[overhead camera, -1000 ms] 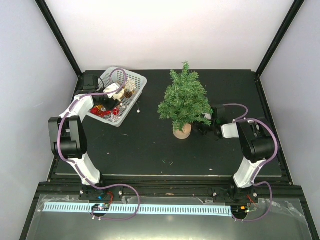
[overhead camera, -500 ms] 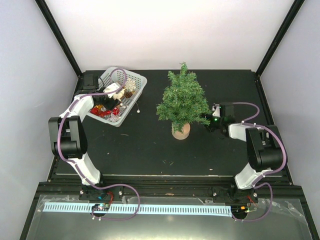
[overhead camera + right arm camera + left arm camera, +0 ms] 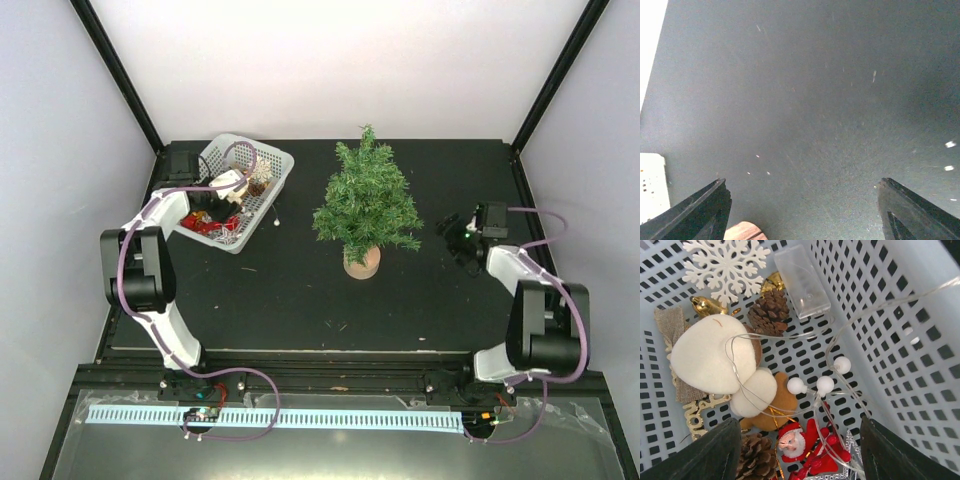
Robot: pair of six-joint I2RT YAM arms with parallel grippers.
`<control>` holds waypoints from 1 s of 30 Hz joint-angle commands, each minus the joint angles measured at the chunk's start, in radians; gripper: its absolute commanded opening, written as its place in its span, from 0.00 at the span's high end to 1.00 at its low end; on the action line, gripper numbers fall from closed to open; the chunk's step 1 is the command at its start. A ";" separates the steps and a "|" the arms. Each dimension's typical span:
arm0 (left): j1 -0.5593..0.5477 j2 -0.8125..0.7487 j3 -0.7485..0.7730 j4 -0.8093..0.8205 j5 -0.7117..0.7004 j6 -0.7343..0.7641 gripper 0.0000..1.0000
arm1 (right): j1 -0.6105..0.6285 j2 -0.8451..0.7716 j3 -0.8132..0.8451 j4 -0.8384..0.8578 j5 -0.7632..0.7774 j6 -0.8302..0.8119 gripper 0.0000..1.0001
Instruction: Decorate the small christmas tree
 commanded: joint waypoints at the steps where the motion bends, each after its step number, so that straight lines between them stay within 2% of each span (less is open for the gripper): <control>1: -0.007 0.044 0.057 0.003 -0.024 0.111 0.35 | -0.040 -0.139 0.053 -0.123 0.044 -0.059 0.20; 8: -0.024 0.107 0.144 -0.012 0.011 0.216 0.35 | -0.041 -0.267 -0.019 -0.088 -0.062 -0.019 0.19; 16: -0.065 0.160 0.187 -0.032 0.068 0.302 0.35 | -0.041 -0.277 -0.040 -0.086 -0.078 -0.031 0.19; 25: -0.105 0.221 0.241 -0.036 0.078 0.292 0.37 | -0.040 -0.258 -0.044 -0.068 -0.100 -0.039 0.19; 28: -0.112 0.231 0.252 -0.042 0.104 0.288 0.43 | -0.040 -0.244 -0.050 -0.057 -0.106 -0.043 0.19; 30: -0.115 0.235 0.255 -0.046 0.114 0.291 0.52 | -0.041 -0.235 -0.053 -0.048 -0.114 -0.041 0.19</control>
